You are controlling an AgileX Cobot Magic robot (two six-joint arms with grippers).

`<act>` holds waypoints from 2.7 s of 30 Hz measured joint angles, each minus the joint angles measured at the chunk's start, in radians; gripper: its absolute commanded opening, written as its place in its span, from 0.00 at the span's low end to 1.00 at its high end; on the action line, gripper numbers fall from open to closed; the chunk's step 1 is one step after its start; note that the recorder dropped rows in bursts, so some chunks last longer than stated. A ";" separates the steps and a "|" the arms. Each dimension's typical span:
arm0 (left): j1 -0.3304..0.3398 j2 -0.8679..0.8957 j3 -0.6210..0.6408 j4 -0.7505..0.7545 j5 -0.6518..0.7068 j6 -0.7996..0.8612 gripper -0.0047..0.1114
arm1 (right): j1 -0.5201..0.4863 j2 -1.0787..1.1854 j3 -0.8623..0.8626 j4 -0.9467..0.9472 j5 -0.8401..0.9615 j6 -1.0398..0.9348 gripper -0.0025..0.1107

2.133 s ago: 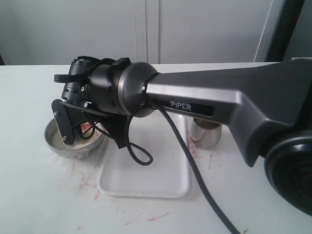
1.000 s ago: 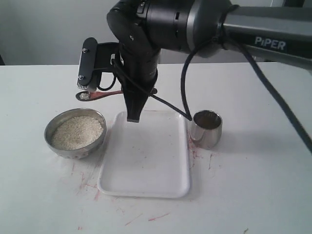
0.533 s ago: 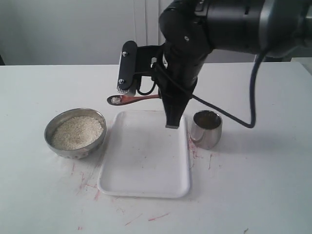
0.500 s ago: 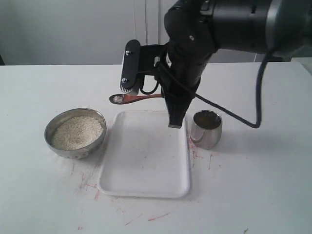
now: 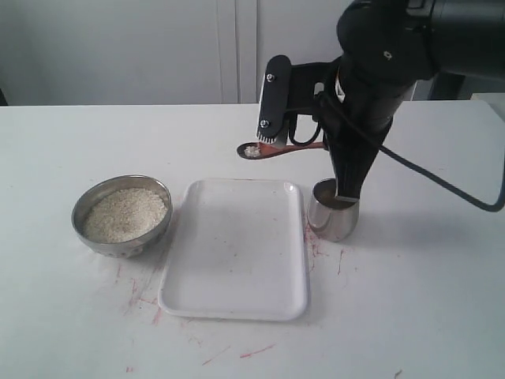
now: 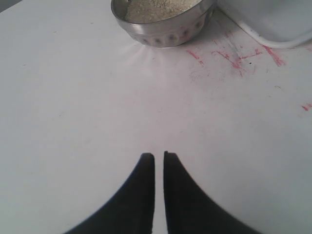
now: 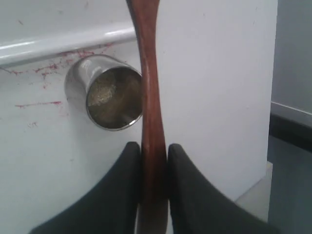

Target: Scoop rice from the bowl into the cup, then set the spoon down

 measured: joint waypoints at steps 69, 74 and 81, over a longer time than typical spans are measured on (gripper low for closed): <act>0.000 0.000 0.000 0.000 0.000 0.000 0.16 | -0.078 -0.084 0.230 -0.382 0.010 -0.068 0.02; 0.000 0.000 0.000 0.000 0.000 0.000 0.16 | -0.060 -0.051 0.230 -0.435 0.021 -0.068 0.02; 0.000 0.000 0.000 0.000 0.000 0.000 0.16 | -0.058 -0.042 0.230 -0.487 0.028 -0.068 0.02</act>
